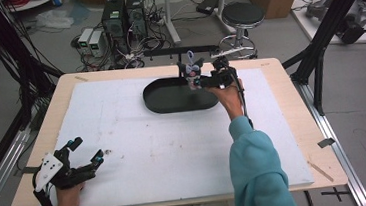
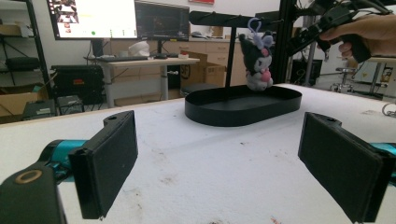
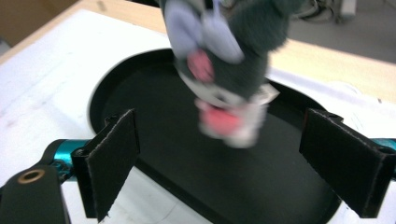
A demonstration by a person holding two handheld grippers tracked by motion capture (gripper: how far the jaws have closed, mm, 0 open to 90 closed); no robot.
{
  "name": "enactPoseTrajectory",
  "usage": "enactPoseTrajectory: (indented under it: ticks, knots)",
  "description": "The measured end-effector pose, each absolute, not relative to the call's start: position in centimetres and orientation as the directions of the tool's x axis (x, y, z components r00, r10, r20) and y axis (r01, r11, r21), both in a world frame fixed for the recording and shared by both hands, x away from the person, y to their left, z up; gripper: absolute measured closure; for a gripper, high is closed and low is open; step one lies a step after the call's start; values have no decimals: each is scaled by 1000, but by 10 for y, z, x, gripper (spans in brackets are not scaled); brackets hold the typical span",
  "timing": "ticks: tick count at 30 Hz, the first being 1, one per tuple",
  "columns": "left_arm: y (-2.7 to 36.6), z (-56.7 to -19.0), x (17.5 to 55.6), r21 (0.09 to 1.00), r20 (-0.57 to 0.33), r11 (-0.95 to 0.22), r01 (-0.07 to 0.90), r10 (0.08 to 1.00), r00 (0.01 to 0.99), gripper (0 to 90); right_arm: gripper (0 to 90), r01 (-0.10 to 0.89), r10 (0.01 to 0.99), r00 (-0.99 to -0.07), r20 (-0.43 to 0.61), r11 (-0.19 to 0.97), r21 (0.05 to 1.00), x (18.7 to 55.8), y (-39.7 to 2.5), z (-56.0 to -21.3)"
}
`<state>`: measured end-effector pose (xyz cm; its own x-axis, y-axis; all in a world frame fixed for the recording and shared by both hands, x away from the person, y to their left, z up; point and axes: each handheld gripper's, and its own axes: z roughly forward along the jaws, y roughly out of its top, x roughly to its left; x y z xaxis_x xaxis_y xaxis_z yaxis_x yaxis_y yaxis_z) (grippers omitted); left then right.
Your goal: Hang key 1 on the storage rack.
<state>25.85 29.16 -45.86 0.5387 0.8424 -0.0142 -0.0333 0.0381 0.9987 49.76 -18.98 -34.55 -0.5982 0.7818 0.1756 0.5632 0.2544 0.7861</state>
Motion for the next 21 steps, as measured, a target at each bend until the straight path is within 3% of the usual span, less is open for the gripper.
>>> enactPoseTrajectory:
  ticks: [9,11,21]
  knots:
    - [291,-459,258,999,-12,37,-35,843,538,124,94,440,682,-717,143,285,852,460,-200,-327]
    - [291,-459,258,999,-9,34,-36,842,539,124,13,415,674,-727,132,278,866,451,-203,-324]
    - [292,-459,258,999,-13,38,-34,842,539,124,6,279,658,-751,57,238,930,405,-219,-315]
